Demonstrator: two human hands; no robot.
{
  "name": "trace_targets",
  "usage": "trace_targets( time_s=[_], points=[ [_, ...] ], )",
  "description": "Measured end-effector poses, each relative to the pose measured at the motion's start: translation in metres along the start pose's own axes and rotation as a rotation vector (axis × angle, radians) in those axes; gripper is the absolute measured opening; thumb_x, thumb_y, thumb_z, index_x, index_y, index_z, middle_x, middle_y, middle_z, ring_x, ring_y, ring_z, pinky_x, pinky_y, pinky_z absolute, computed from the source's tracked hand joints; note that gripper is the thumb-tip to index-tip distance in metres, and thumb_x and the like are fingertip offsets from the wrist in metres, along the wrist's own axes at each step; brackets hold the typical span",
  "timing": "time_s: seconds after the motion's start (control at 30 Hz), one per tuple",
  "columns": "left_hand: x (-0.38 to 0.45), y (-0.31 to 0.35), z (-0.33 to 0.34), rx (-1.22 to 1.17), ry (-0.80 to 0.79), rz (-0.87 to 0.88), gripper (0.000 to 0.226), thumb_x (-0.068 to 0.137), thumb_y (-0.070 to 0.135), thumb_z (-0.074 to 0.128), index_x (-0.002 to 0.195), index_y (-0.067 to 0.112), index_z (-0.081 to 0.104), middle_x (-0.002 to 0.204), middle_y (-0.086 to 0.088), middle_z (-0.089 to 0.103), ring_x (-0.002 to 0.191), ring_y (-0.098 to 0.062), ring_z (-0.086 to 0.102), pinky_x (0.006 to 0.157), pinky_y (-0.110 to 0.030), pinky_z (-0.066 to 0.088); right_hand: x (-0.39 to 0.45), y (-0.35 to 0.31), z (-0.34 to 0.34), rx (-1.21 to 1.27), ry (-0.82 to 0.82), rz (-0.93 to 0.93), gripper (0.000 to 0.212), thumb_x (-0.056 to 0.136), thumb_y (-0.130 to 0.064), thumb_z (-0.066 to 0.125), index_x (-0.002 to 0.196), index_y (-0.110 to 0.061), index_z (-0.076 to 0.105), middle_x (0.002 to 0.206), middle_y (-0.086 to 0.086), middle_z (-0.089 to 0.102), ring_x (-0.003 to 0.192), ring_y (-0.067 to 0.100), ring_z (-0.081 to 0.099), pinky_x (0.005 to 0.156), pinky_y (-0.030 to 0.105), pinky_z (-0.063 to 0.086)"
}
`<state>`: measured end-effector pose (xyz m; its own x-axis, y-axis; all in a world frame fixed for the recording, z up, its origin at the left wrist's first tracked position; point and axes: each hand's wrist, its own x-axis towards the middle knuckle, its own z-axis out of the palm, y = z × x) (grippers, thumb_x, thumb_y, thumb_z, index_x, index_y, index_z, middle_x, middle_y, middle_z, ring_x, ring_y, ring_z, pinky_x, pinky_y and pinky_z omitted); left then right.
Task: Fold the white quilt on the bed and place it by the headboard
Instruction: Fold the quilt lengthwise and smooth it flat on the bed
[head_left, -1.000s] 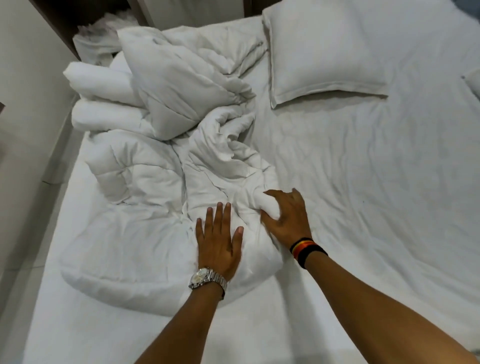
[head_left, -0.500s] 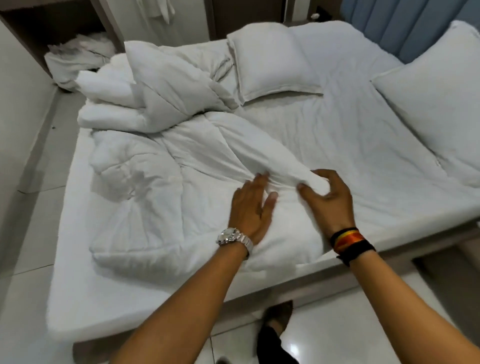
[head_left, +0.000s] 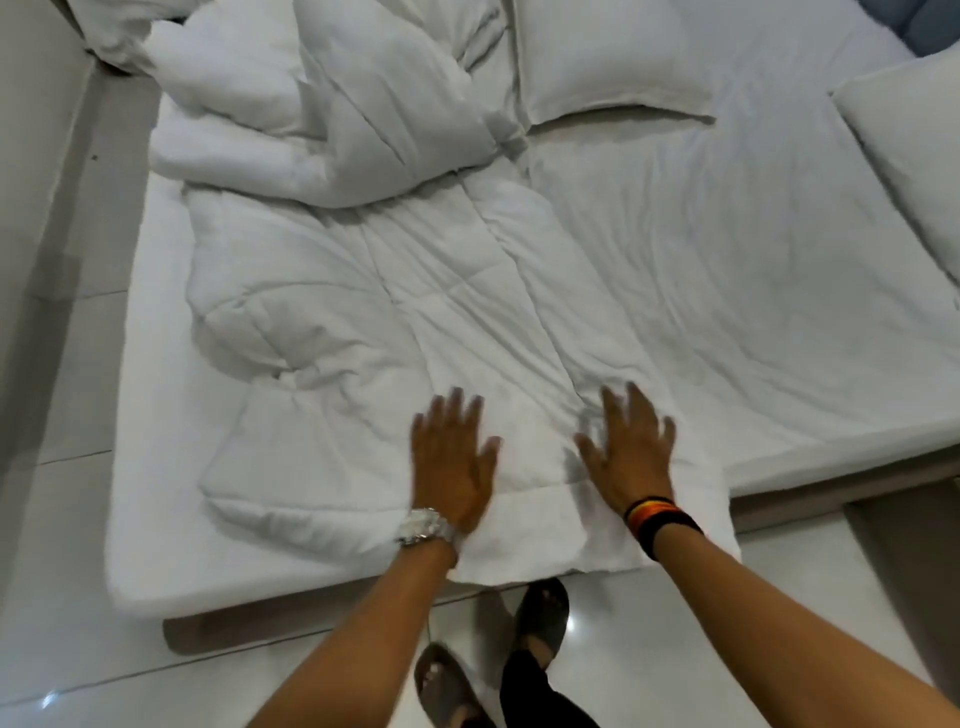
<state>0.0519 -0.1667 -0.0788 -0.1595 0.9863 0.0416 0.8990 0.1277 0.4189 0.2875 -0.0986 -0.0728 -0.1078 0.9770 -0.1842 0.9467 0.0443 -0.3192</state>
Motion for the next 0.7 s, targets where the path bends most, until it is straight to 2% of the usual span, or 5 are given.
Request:
trace_targets(
  time_s=[0.13,0.27,0.43,0.57,0.7],
  points=[
    [-0.001,-0.111,-0.054,0.054,0.228,-0.442,0.073,0.102,0.053,0.035,0.162,0.01,0.033,0.17,-0.02,0.025,0.157,-0.04,0.021,0.126,-0.057,0.012,0.008,-0.096,0.027,-0.018,-0.15,-0.258,0.079,0.104,-0.062,0.041,0.169,-0.029,0.01,0.177,0.01,-0.004,0.163,0.029,0.0,0.128,0.055,-0.006],
    [-0.013,-0.213,-0.087,-0.041,0.037,-0.853,0.108,0.091,0.08,0.041,0.167,0.012,0.005,0.17,-0.022,0.021,0.158,-0.04,0.014,0.128,-0.054,0.004,0.015,-0.169,0.066,-0.032,-0.241,-0.34,0.082,0.102,-0.071,0.03,0.168,-0.036,-0.003,0.176,0.007,-0.013,0.163,0.027,-0.009,0.128,0.057,-0.007],
    [-0.011,-0.255,-0.101,-0.321,-0.005,-0.889,0.122,0.066,0.081,0.076,0.161,0.029,0.019,0.139,-0.017,0.063,0.122,-0.039,0.063,0.095,-0.041,0.052,0.007,-0.218,0.109,-0.008,-0.237,-0.302,0.084,0.097,-0.081,0.026,0.165,-0.045,-0.007,0.176,0.005,-0.013,0.163,0.03,-0.008,0.128,0.061,-0.002],
    [-0.048,-0.249,-0.123,-0.419,0.065,-0.772,0.086,0.076,0.064,0.081,0.144,0.032,0.039,0.128,-0.002,0.065,0.098,-0.026,0.067,0.077,-0.032,0.052,-0.014,-0.235,0.111,-0.04,-0.257,-0.283,0.088,0.093,-0.084,0.024,0.165,-0.045,-0.007,0.176,0.005,-0.015,0.163,0.031,-0.008,0.127,0.064,0.001],
    [-0.146,-0.26,-0.166,-0.508,0.185,-0.915,0.089,0.061,0.086,0.074,0.129,0.04,0.04,0.098,0.008,0.065,0.071,-0.005,0.058,0.057,-0.021,0.044,-0.043,-0.256,0.107,0.038,-0.154,-0.379,0.084,0.093,-0.087,0.024,0.163,-0.051,-0.006,0.177,-0.001,-0.012,0.163,0.024,-0.008,0.127,0.061,-0.001]
  ],
)
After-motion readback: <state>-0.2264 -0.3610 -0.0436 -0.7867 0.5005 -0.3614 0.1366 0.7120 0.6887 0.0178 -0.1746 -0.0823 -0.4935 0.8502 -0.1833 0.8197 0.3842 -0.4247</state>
